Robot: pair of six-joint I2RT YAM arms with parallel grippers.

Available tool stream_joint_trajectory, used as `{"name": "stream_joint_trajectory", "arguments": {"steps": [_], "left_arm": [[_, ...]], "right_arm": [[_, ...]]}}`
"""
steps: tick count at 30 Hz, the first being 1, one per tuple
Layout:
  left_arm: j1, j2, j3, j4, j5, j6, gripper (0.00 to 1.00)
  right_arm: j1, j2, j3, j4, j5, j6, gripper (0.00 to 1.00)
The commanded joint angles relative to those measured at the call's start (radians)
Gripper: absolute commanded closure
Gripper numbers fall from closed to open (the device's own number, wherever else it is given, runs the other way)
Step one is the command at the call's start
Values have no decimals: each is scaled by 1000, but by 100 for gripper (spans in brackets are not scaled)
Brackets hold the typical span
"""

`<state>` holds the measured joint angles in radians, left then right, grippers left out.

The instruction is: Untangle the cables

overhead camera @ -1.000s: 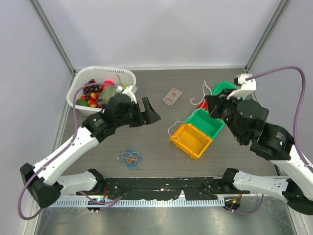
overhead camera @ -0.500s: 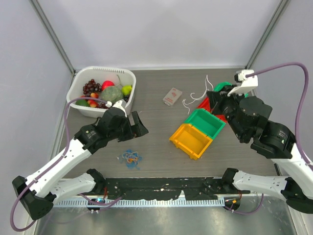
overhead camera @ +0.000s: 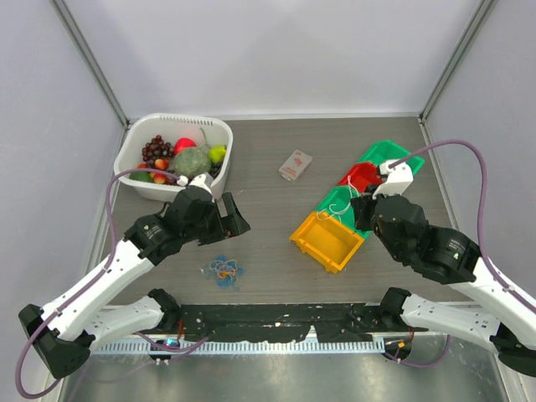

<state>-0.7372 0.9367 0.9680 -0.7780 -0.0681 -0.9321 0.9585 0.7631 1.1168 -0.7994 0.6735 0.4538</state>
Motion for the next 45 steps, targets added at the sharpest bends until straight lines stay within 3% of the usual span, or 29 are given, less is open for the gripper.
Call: {"name": "stream_joint_trajectory", "arguments": {"steps": [1,6,11,32,36,39,42,45], "left_arm": [[4,-22,12,-4,-25,-1,11],[4,-21,11,2,-25,-4,11],[4,-25,14,3,-35,-5,11],[4,-19,38,-27,-47,21,11],[5,-12,35,-90,-76,0,11],[7,22,58,-194,-116,-20,11],[10,34,55,-242,-108,-28,11],[9,30,51,-276,-99,-46,11]], "right_arm": [[2,10,46,35,-6,5,99],[2,120,309,29,8,-98,99],[2,159,406,11,-9,-121,99],[3,44,8,-38,-6,42,99],[-7,146,-67,-75,-92,164,99],[-53,244,-144,-45,-243,180,99],[-223,344,-186,6,-485,125,99],[-316,425,-187,51,-558,76,99]]}}
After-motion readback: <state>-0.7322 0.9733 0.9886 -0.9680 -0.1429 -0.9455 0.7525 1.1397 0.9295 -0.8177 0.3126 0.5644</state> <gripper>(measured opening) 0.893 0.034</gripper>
